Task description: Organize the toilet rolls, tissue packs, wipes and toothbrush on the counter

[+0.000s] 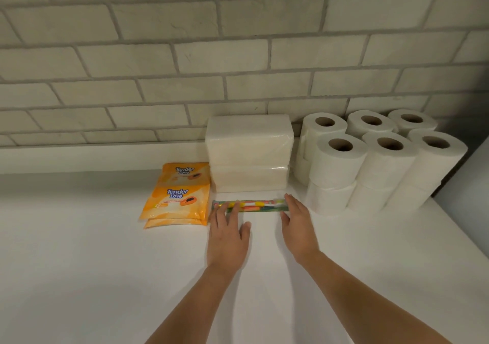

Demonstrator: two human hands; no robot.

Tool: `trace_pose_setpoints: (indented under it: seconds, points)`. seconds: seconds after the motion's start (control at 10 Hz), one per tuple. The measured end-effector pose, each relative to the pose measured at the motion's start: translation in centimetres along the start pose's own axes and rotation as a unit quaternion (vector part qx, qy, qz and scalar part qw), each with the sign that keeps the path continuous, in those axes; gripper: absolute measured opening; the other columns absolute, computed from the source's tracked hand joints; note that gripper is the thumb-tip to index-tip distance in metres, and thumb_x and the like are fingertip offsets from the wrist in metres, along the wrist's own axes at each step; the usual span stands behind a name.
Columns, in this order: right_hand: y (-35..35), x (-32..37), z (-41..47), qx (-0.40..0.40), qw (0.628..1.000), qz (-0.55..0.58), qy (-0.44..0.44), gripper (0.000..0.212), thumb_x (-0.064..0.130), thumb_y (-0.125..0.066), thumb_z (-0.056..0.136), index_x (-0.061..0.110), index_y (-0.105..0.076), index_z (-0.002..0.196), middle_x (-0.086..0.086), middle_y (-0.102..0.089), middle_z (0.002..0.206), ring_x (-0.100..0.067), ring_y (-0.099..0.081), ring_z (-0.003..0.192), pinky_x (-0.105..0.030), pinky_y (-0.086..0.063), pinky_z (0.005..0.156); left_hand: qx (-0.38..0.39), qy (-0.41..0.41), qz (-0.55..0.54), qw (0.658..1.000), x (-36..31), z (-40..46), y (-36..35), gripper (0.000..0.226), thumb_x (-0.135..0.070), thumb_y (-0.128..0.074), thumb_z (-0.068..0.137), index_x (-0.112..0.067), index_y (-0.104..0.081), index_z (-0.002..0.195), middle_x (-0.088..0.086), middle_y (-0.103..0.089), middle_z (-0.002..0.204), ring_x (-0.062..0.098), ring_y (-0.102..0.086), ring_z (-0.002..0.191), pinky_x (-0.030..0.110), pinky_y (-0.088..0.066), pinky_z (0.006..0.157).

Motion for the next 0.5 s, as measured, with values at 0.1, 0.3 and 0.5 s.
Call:
trace_pose_setpoints:
  seconds: [0.1,0.3,0.5]
  points:
    - [0.6,0.5,-1.0,0.025,1.0,0.001,-0.013,0.054,0.022,-0.043,0.102,0.012,-0.026,0.152,-0.002,-0.028,0.158,-0.016,-0.022,0.147,-0.027,-0.019,0.12,0.028,0.011,-0.02,0.999,-0.4,-0.6,0.5,0.054,-0.036,-0.054,0.098,-0.014,-0.045,0.146,0.014,-0.038,0.148,0.032,-0.026,0.144,0.045,-0.032,0.115]
    - [2.2,1.6,-4.0,0.084,0.996,-0.018,-0.037,0.064,0.031,-0.041,0.102,0.013,-0.012,0.156,-0.004,-0.017,0.162,-0.019,-0.015,0.15,-0.031,-0.014,0.122,0.134,0.017,-0.043,0.99,-1.1,-1.9,2.4,0.062,-0.045,-0.045,0.101,-0.021,-0.027,0.155,0.008,-0.014,0.161,0.025,-0.009,0.15,0.032,-0.012,0.121]
    - [4.8,3.1,-7.2,0.162,0.981,-0.079,-0.071,0.07,0.047,-0.032,0.102,0.007,-0.009,0.155,-0.007,-0.004,0.164,-0.018,-0.004,0.151,-0.03,-0.004,0.121,0.241,-0.036,0.007,0.97,-1.7,-2.8,5.3,0.067,-0.052,-0.034,0.102,-0.021,-0.016,0.158,0.007,-0.007,0.164,0.028,-0.002,0.152,0.036,-0.004,0.124]
Point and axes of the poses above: each hand's wrist, its own z-axis towards the middle knuckle, its own y-axis out of the back of the hand, x = y × z, the point moved 1 cm from there along z, towards the middle knuckle
